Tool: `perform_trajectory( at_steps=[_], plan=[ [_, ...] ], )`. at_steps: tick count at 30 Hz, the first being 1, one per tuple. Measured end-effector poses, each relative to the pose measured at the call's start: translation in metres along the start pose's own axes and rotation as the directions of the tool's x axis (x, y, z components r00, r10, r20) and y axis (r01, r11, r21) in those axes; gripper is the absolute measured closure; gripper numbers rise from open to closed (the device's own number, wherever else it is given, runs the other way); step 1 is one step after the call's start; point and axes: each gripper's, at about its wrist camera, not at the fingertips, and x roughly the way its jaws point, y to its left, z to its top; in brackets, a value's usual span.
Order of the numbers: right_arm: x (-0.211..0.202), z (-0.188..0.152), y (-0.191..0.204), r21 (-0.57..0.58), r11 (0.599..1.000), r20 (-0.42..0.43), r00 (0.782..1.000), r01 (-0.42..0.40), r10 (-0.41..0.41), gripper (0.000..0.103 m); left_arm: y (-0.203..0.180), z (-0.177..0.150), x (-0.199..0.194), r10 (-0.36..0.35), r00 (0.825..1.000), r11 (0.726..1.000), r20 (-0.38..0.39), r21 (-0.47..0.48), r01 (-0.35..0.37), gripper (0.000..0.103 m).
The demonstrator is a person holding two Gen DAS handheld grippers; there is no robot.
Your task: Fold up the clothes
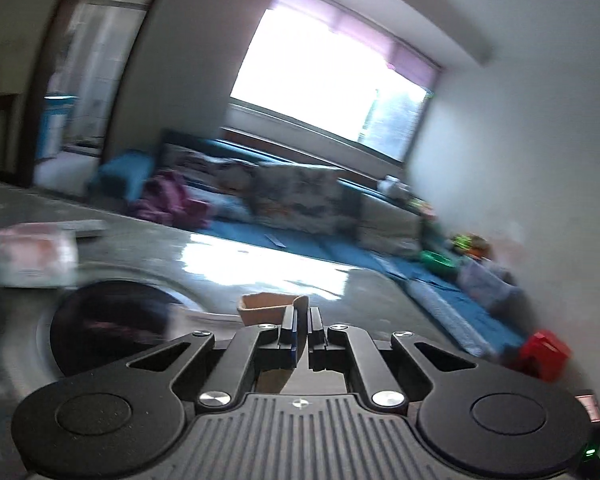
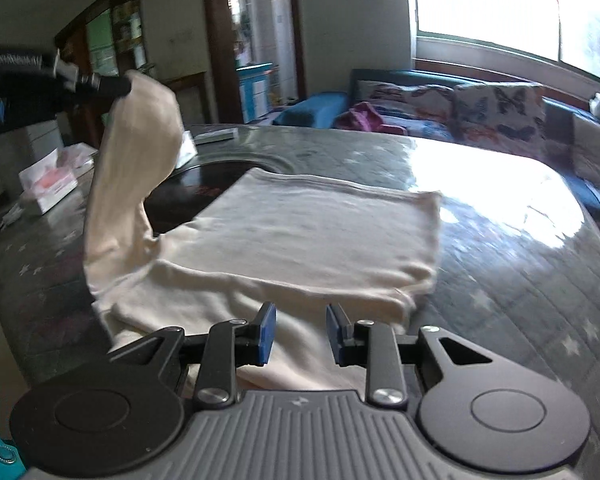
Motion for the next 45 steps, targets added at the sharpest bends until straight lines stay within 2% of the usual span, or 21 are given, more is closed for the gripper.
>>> perform_trajectory(
  at_steps=[6, 13, 15, 22, 26, 30, 35, 38, 41, 45],
  plan=[
    [-0.015, -0.012, -0.02, 0.062, 0.997, 0.015, 0.999, 0.045, -0.046, 0.075, -0.049, -0.02, 0.043, -0.129, 0.989, 0.991, -0.079, 0.024, 0.131, 0.098],
    [-0.024, -0.02, -0.035, 0.112, 0.989, 0.011, 0.995, 0.092, -0.094, 0.074, -0.071, -0.056, 0.083, -0.193, 0.96, 0.978, -0.202, 0.038, 0.204, 0.097],
    [-0.023, -0.022, -0.039, 0.125, 0.987, 0.007, 0.994, 0.103, -0.105, 0.074, -0.069, -0.062, 0.083, -0.198, 0.954, 0.975, -0.224, 0.05, 0.214, 0.094],
    [-0.028, -0.022, -0.045, 0.14, 0.981, 0.013, 0.991, 0.131, -0.134, 0.073, -0.063, -0.082, 0.082, -0.214, 0.93, 0.964, -0.298, 0.091, 0.251, 0.09],
    [-0.03, -0.015, -0.046, 0.147, 0.982, 0.031, 0.992, 0.116, -0.121, 0.073, -0.032, -0.081, 0.071, -0.13, 0.95, 0.98, -0.285, 0.106, 0.166, 0.09],
    [-0.019, -0.005, -0.041, 0.126, 0.989, 0.035, 0.996, 0.073, -0.078, 0.074, 0.002, -0.083, 0.06, -0.029, 0.959, 0.992, -0.28, 0.111, 0.062, 0.09],
    [0.005, 0.004, -0.034, 0.103, 0.994, 0.012, 0.999, 0.046, -0.047, 0.074, 0.043, -0.086, 0.048, 0.098, 0.957, 0.991, -0.274, 0.116, -0.069, 0.09],
    [0.018, 0.006, -0.031, 0.088, 0.995, -0.012, 0.999, 0.039, -0.038, 0.074, 0.068, -0.087, 0.04, 0.174, 0.947, 0.982, -0.269, 0.118, -0.146, 0.084],
    [0.027, 0.006, -0.028, 0.076, 0.996, -0.034, 0.999, 0.039, -0.036, 0.077, 0.073, -0.089, 0.037, 0.172, 0.946, 0.983, -0.275, 0.111, -0.146, 0.08],
    [0.029, 0.007, -0.025, 0.066, 0.997, -0.039, 0.998, 0.05, -0.048, 0.091, 0.074, -0.092, 0.039, 0.151, 0.945, 0.986, -0.29, 0.106, -0.126, 0.08]
  ],
)
